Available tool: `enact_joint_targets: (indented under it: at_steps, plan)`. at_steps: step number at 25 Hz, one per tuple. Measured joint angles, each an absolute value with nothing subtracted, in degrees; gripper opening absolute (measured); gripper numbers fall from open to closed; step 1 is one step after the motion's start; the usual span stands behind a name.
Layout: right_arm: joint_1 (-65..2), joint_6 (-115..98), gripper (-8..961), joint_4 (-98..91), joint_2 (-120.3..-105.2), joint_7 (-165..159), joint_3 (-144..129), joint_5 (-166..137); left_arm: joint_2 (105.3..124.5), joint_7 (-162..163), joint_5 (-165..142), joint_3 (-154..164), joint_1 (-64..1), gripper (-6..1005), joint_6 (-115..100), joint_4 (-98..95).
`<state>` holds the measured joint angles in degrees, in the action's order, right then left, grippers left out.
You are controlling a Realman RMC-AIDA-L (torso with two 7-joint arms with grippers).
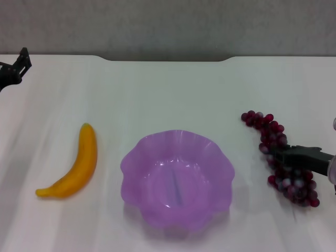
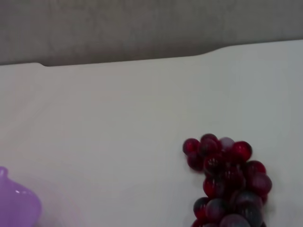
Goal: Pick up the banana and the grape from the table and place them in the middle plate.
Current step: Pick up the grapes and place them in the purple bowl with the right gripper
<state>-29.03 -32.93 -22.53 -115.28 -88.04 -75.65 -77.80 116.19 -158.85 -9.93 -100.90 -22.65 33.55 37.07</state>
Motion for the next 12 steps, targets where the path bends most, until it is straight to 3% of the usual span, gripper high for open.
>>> enact_joint_targets:
  at_steps: [12]
  plan:
    - [-29.0, -33.4, 308, -22.5, -115.43, -84.5, -75.7, -74.6, 116.26, -158.8, -9.9, -100.9, -22.4, 784, 33.5, 37.2]
